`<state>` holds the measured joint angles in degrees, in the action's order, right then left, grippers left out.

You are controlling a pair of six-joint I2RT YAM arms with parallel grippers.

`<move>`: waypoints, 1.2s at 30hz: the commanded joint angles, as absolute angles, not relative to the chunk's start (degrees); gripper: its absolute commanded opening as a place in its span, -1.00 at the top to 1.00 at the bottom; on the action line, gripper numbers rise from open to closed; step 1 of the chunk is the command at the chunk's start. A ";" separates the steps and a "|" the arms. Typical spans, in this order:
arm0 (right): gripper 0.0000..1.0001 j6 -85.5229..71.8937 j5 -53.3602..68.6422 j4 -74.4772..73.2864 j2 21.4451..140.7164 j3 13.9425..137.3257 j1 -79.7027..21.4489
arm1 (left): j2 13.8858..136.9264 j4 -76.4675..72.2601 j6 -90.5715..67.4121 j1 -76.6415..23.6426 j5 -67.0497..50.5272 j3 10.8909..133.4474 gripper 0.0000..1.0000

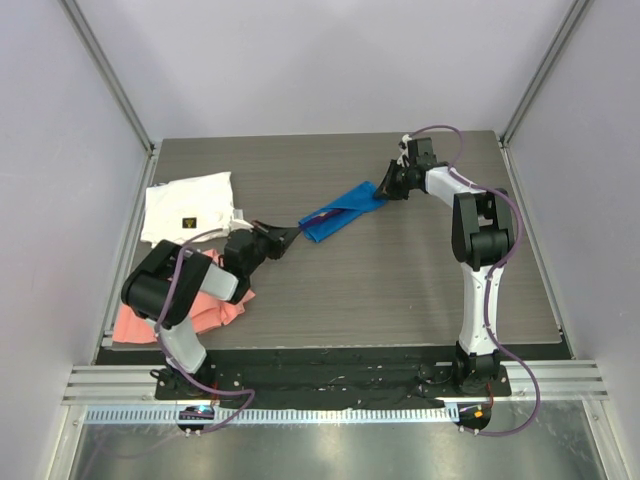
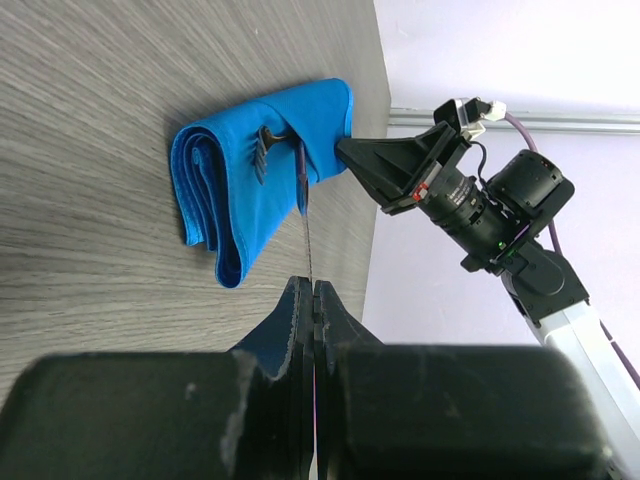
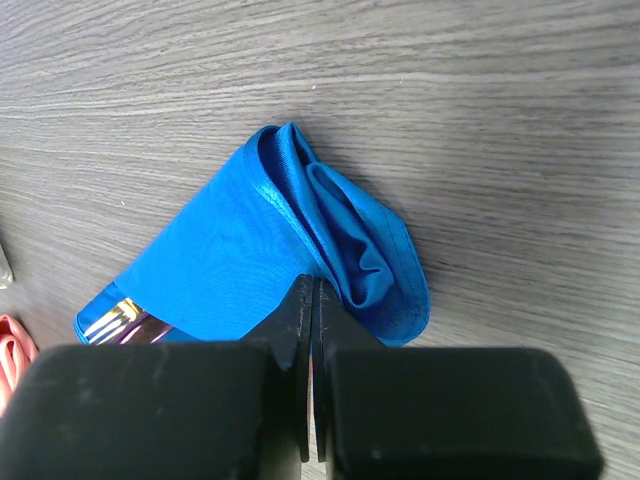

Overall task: Fold the napkin into a case and place the utensils inside
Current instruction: Insert the knife into the folded napkin.

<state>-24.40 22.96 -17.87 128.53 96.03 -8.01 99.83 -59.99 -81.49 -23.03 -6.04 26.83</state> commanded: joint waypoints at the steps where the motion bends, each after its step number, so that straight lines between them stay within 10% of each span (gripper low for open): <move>1: 0.98 -24.61 23.03 -17.40 128.94 98.26 -7.65 | 101.07 -68.64 -82.79 -23.82 -4.66 28.04 0.99; 36: 0.98 -24.79 23.55 -18.11 129.73 99.05 -7.65 | 114.17 -80.94 -88.77 -31.02 7.64 32.34 0.99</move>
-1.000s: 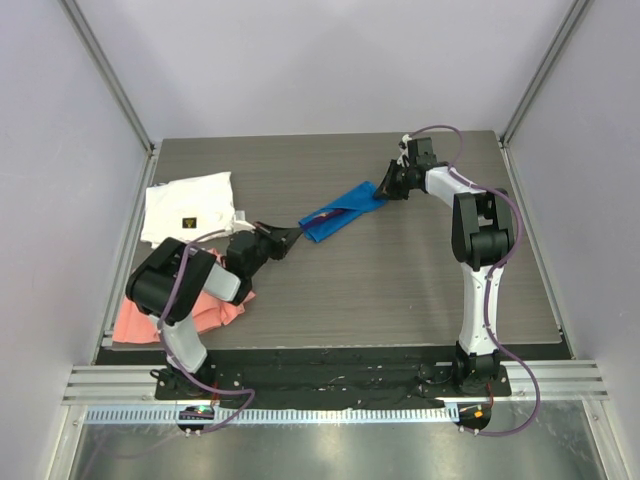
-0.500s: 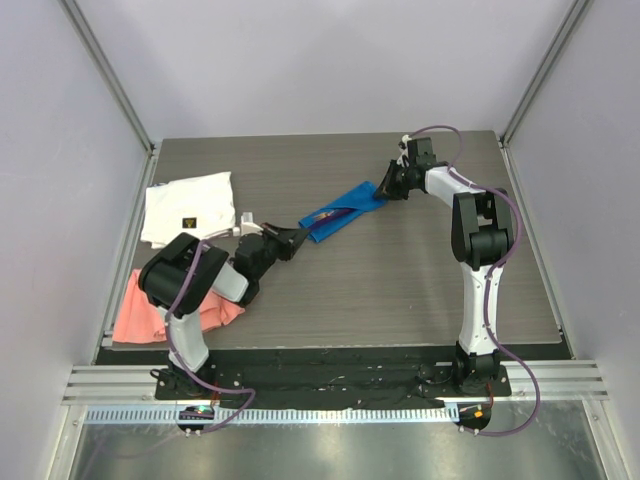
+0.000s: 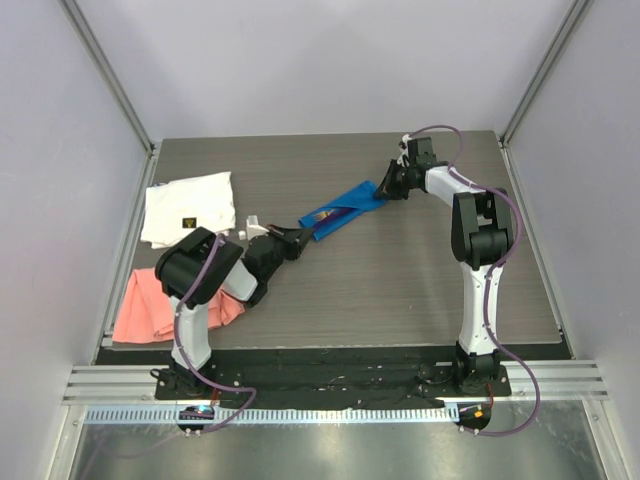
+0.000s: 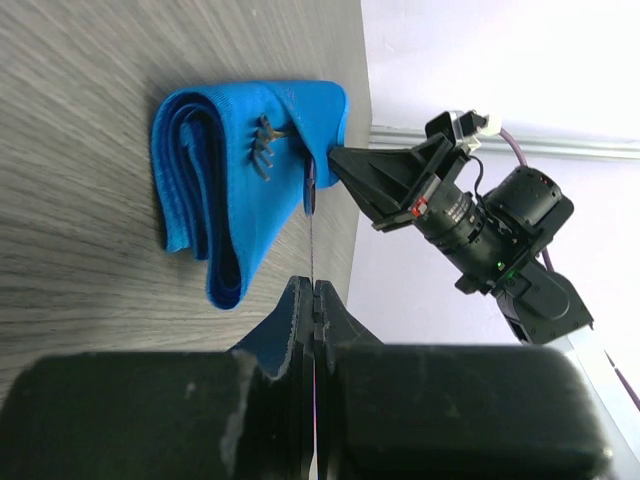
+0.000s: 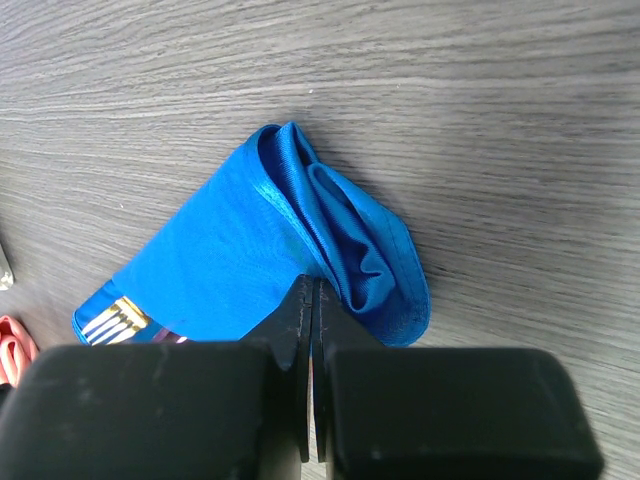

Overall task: Fold the napkin into a case and place the utensils inside
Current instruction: Insert the knife into the folded napkin.

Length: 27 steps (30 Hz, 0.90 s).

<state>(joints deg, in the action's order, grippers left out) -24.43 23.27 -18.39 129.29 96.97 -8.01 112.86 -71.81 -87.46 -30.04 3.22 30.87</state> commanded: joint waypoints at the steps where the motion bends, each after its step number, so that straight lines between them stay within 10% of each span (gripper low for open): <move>1: 0.98 -24.79 23.55 -18.19 129.73 99.14 -7.65 | 114.95 -81.38 -88.68 -31.20 8.26 32.52 0.99; 27: 0.98 -24.43 24.26 -19.25 130.34 101.77 -7.65 | 118.22 -78.23 -82.71 -27.43 0.35 37.61 0.99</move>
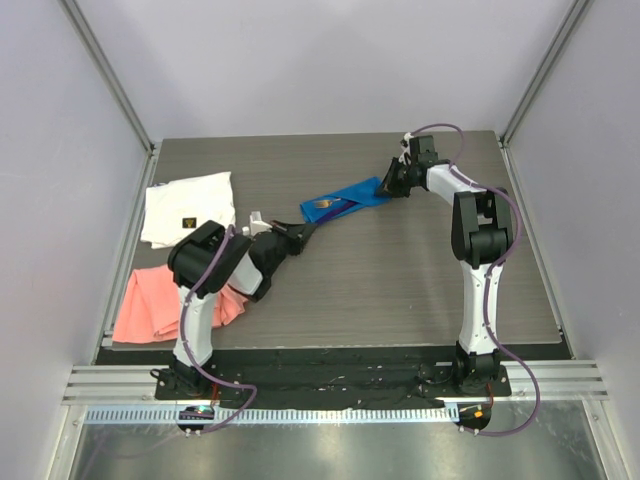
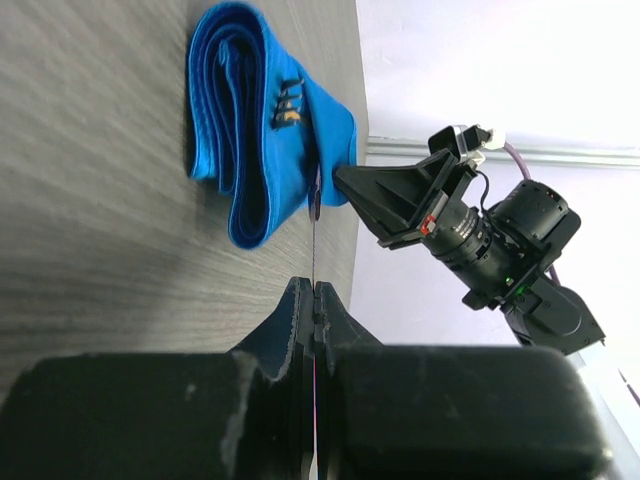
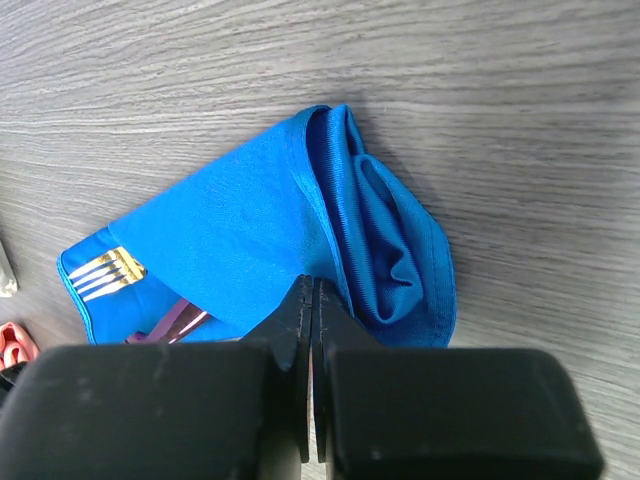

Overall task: Fold the napkin into a case and place the utensils inside
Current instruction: Insert the knife into the folded napkin.

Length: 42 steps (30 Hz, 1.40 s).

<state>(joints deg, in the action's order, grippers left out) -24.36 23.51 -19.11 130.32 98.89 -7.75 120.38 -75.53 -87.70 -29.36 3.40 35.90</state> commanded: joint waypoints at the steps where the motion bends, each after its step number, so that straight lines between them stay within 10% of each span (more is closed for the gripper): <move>1: 0.98 -24.43 24.52 -19.34 130.34 102.13 -7.65 | 117.34 -76.57 -82.27 -27.16 -1.74 37.70 0.99; 42: 0.98 -19.86 20.57 -28.48 141.59 119.97 -4.83 | 124.19 -75.06 -82.62 -23.64 -9.93 46.05 0.99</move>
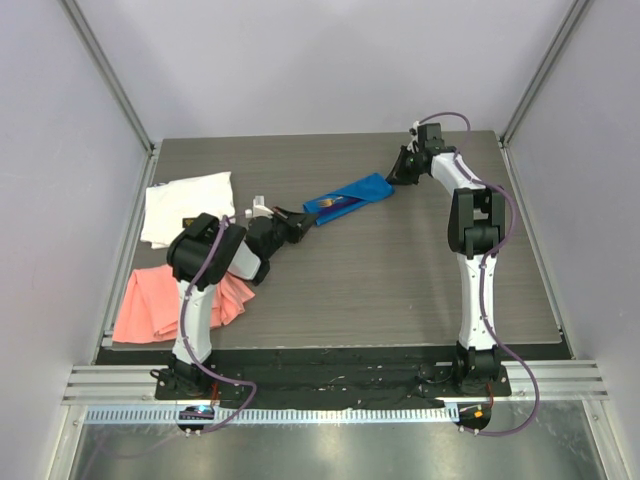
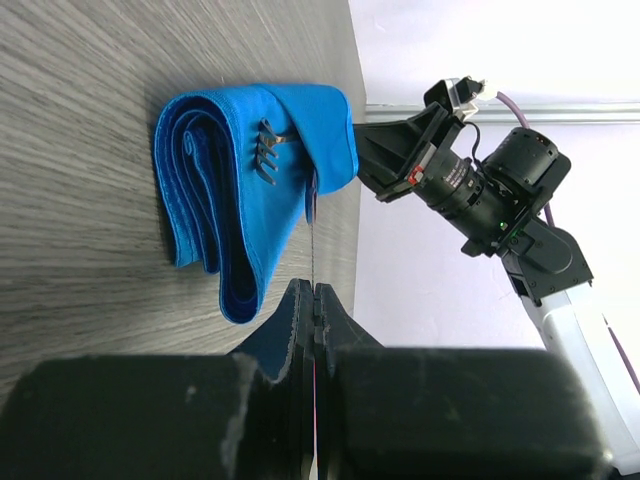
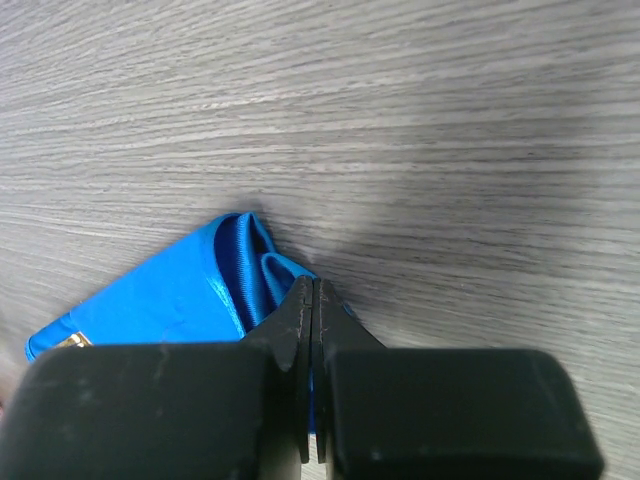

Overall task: Fold the napkin into a case and place the utensils inside
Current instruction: Insert the knife into the folded napkin.

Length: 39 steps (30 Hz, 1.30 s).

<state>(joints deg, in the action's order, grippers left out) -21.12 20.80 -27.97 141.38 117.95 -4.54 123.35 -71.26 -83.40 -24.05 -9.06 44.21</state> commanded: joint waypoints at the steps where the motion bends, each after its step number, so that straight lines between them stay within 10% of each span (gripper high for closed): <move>1: 0.98 -19.78 20.57 -28.48 141.59 119.71 -5.10 | 124.36 -75.06 -82.70 -23.64 -10.02 46.14 0.99; 39: 0.98 -22.06 24.17 -26.28 142.65 117.95 -5.63 | 130.61 -74.36 -85.17 -24.35 -9.76 53.17 1.00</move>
<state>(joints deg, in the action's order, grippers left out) -21.43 22.63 -26.98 141.80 117.95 -4.75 130.30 -73.01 -85.45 -24.03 -10.50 51.53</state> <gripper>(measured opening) 0.015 0.012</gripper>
